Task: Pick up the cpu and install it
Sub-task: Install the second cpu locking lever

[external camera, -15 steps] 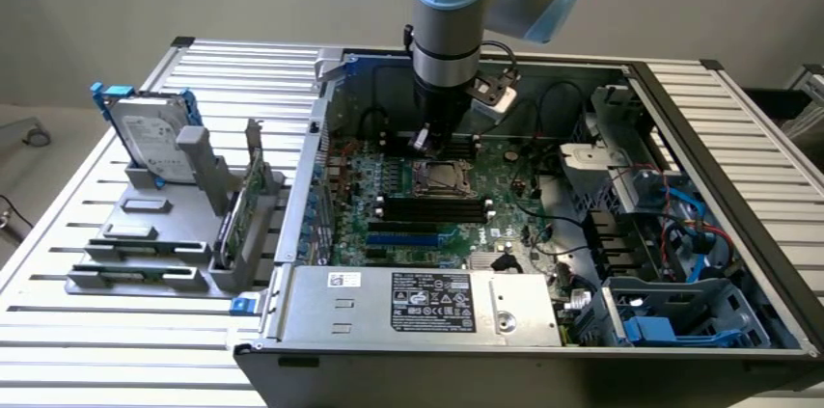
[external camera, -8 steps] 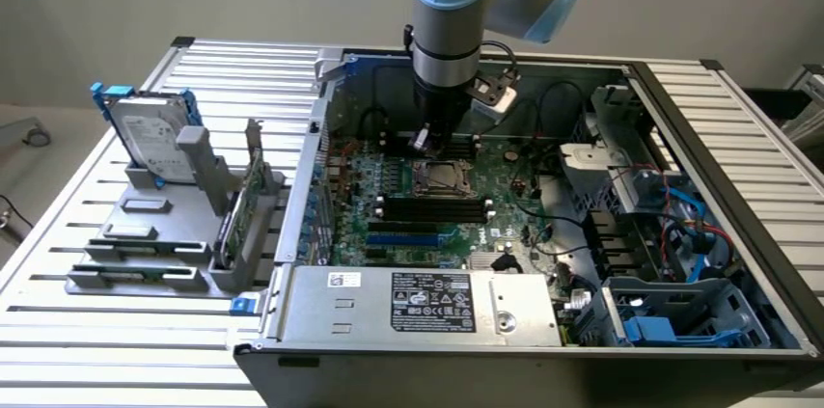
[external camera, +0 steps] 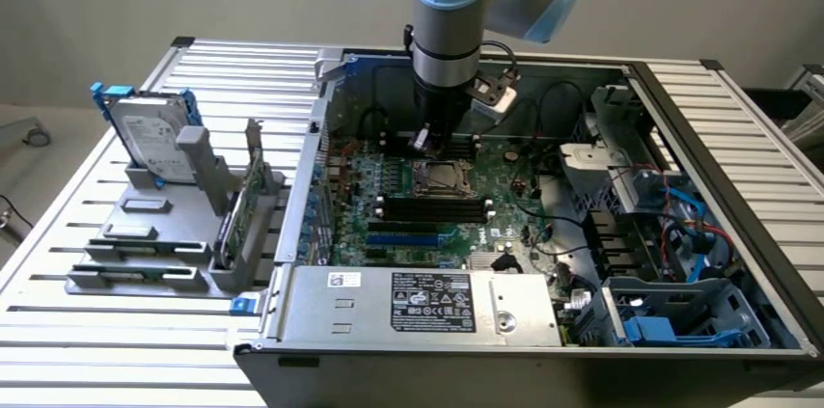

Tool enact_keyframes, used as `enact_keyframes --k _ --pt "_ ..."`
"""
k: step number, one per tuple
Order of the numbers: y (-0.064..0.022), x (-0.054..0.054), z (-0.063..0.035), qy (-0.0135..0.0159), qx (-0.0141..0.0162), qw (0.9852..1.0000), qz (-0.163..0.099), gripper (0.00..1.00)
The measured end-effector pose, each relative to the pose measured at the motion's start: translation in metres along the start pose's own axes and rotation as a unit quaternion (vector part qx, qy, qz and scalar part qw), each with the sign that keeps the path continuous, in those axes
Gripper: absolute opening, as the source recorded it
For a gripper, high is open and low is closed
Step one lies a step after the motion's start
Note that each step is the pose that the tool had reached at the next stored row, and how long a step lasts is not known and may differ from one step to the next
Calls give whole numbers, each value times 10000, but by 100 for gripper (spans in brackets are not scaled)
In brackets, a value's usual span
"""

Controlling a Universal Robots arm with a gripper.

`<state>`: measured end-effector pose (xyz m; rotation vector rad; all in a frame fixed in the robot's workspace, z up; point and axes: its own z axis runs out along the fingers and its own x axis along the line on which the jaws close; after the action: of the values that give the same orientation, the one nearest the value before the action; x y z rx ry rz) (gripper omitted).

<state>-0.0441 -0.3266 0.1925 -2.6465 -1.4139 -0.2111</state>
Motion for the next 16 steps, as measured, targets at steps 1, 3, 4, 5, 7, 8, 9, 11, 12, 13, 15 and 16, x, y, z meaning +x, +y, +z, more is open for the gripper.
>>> enact_keyframes --k 1,3,4,5,7,8,9,11,12,13,15,16 --pt "0 0 0 0 0 10000 0 11" --pt "0 0 0 0 0 10000 0 11" --pt "0 0 0 0 0 10000 0 11" --pt "0 0 0 0 0 10000 0 11" --pt "0 0 0 0 0 10000 0 11" --pt "0 0 0 0 0 10000 0 11" --pt "0 0 0 0 0 10000 0 11" --pt "0 0 0 0 0 10000 0 11" --pt "0 0 0 0 0 10000 0 11" --pt "0 0 0 0 0 10000 0 11" --pt "0 0 0 0 0 10000 0 11" --pt "0 0 0 0 0 10000 0 11"
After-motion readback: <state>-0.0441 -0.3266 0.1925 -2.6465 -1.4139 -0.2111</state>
